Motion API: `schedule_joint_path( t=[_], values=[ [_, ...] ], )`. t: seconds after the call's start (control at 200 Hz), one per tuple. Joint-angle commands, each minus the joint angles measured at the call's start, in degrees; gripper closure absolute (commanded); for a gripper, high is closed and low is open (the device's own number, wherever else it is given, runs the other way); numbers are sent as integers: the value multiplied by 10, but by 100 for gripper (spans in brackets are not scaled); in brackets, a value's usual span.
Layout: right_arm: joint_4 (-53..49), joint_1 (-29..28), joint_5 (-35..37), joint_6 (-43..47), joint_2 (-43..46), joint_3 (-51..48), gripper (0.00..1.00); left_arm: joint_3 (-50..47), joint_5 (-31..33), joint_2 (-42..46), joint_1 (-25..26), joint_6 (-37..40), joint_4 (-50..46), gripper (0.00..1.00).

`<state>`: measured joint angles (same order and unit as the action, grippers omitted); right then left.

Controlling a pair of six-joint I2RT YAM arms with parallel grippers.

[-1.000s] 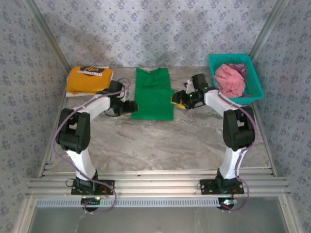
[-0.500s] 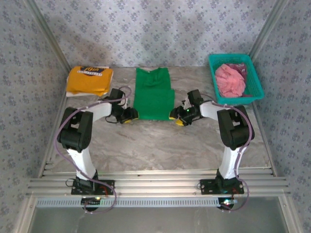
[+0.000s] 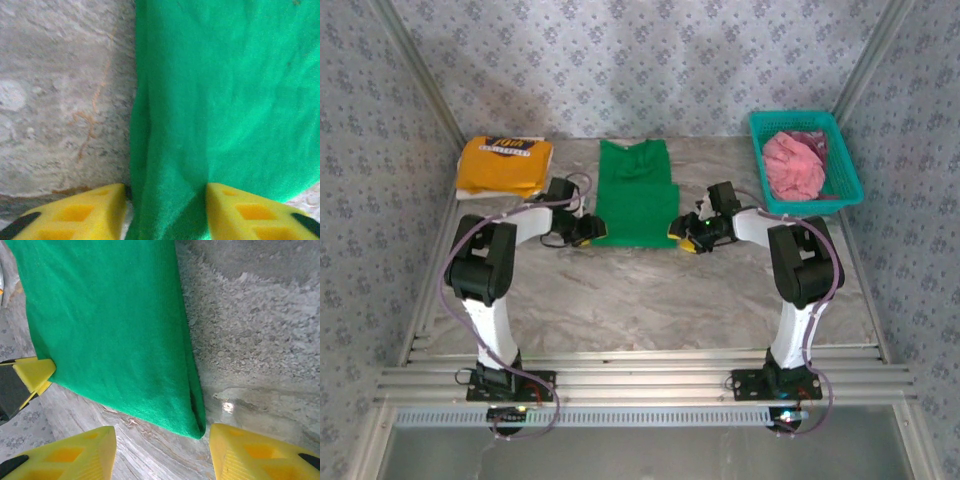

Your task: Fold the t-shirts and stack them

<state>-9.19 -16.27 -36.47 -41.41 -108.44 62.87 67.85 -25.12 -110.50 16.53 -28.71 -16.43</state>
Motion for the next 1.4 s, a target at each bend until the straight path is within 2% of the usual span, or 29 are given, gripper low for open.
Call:
schedule_joint_path(
  t=[0.0,0.08,0.35,0.605,0.705,0.779,0.839,1.019,1.394],
  values=[
    [11,2,-4,-16,-16,-5,46,7,-12,-9,9,-4,15,65],
    [34,5,-11,-32,-24,-8,46,5,-5,-2,9,1,10,79],
    [65,-6,-18,-89,-47,-3,46,5,-5,6,8,1,10,100],
    [101,-28,-39,-129,-52,-14,50,-6,-7,20,6,-10,24,100],
    [99,-39,-33,-131,-59,-5,57,-5,-6,20,6,-9,21,100],
    [113,-40,-33,-142,-67,-5,67,-7,-7,21,6,-11,22,100],
    [114,-40,-28,-142,-67,-5,79,-10,-5,24,6,-12,24,100],
    [85,-29,-8,-121,-47,0,100,-23,-1,40,-5,-14,22,100],
    [33,-14,-6,-55,34,25,100,-32,9,131,-7,-6,-9,100]
  ],
)
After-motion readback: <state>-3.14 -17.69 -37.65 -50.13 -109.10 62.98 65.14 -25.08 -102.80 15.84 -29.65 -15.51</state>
